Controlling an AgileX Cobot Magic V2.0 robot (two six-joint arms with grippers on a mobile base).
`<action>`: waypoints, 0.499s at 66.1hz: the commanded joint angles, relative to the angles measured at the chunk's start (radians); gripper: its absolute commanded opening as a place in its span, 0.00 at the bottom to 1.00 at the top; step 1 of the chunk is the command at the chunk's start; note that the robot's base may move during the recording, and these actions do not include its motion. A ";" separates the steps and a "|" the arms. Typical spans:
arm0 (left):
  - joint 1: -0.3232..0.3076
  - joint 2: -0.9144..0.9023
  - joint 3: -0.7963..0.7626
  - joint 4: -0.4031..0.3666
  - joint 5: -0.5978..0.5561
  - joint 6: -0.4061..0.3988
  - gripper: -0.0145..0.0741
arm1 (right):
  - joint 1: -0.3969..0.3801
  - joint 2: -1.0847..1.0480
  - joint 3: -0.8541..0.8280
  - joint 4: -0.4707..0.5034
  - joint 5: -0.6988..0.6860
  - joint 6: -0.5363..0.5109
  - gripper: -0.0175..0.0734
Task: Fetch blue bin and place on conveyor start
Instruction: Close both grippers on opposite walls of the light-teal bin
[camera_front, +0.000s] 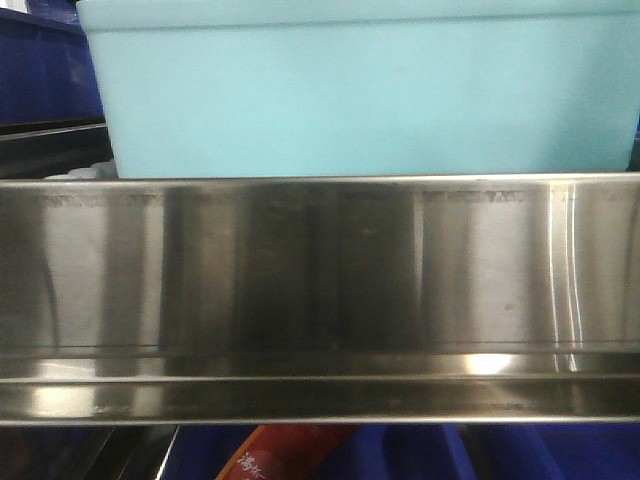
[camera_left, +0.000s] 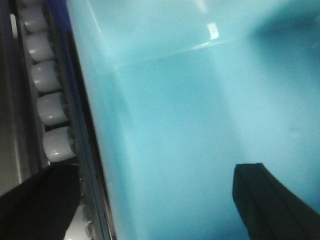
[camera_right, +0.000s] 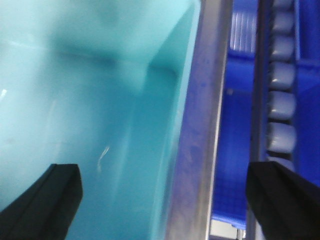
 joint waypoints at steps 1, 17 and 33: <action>0.008 0.015 -0.007 0.002 0.002 -0.008 0.74 | 0.003 0.028 -0.008 -0.012 -0.031 0.001 0.82; 0.036 0.065 -0.007 0.000 0.068 -0.008 0.71 | 0.003 0.090 -0.008 -0.012 -0.040 0.001 0.68; 0.036 0.066 -0.007 0.000 0.082 -0.008 0.28 | 0.003 0.093 -0.008 -0.012 -0.037 0.001 0.06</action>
